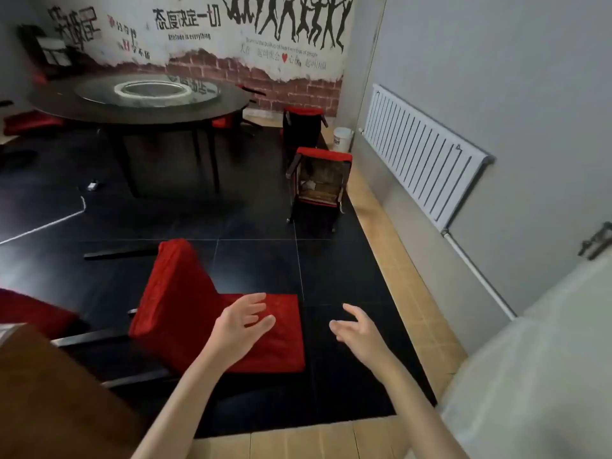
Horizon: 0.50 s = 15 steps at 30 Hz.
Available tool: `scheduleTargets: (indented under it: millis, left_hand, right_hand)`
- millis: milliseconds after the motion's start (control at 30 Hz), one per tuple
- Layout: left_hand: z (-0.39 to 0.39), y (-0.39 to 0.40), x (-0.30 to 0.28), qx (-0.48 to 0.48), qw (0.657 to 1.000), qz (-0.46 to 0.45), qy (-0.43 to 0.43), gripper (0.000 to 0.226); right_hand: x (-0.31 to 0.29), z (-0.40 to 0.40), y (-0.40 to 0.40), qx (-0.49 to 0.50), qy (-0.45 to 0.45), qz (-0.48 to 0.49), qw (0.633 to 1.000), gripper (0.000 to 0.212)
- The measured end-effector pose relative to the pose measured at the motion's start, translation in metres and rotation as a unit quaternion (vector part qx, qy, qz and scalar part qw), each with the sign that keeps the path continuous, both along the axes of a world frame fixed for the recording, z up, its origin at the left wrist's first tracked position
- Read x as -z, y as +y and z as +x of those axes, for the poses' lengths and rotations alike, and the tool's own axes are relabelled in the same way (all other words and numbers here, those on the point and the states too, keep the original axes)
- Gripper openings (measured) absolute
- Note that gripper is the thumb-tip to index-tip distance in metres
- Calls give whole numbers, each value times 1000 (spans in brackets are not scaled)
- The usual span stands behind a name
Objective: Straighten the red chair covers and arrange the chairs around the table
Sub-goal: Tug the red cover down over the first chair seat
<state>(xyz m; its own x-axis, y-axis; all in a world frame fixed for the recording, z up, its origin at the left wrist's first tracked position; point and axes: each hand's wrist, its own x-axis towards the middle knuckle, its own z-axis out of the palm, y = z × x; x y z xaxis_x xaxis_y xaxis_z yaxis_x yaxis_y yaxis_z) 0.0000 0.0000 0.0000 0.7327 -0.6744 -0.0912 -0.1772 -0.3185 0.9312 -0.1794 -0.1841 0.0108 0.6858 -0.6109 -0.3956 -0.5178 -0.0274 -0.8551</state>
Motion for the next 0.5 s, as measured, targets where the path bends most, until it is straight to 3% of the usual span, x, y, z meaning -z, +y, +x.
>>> scheduleTargets:
  millis: [233,500]
  left_hand:
    - [-1,-31,-2,19,999,41,11,50]
    - [12,-114,-1,21,998,58,-1,51]
  right_hand:
    - [15,8,-24,3,19,2,1000,75]
    - [30,26,-109,8,17,1,1000,76]
